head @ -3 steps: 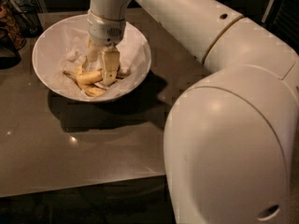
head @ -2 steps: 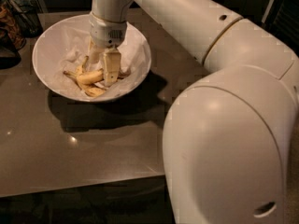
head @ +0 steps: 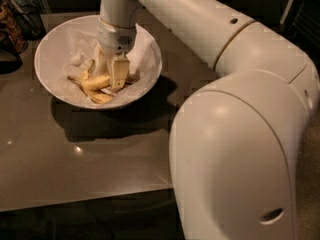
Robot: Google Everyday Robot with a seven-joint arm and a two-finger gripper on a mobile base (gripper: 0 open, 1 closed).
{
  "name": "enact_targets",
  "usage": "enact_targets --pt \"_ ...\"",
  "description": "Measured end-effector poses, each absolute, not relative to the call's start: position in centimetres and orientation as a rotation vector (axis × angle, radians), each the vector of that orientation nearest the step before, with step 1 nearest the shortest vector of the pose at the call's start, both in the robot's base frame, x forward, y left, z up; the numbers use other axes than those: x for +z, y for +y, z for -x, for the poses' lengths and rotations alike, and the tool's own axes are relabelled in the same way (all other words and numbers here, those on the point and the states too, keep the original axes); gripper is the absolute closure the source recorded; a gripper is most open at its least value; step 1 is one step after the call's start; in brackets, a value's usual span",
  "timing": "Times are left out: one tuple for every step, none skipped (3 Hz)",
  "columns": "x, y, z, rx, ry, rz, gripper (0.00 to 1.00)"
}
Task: Pick banana from white bowl
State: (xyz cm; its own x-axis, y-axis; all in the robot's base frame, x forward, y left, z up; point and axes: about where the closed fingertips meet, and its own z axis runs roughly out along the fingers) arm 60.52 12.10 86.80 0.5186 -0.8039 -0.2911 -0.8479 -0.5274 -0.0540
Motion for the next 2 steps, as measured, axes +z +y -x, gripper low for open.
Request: enact_targets --pt "86.64 12.25 -60.40 0.324 1.389 2.577 0.77" --pt "86.65 12.25 -60.40 0.323 1.390 2.577 0.99"
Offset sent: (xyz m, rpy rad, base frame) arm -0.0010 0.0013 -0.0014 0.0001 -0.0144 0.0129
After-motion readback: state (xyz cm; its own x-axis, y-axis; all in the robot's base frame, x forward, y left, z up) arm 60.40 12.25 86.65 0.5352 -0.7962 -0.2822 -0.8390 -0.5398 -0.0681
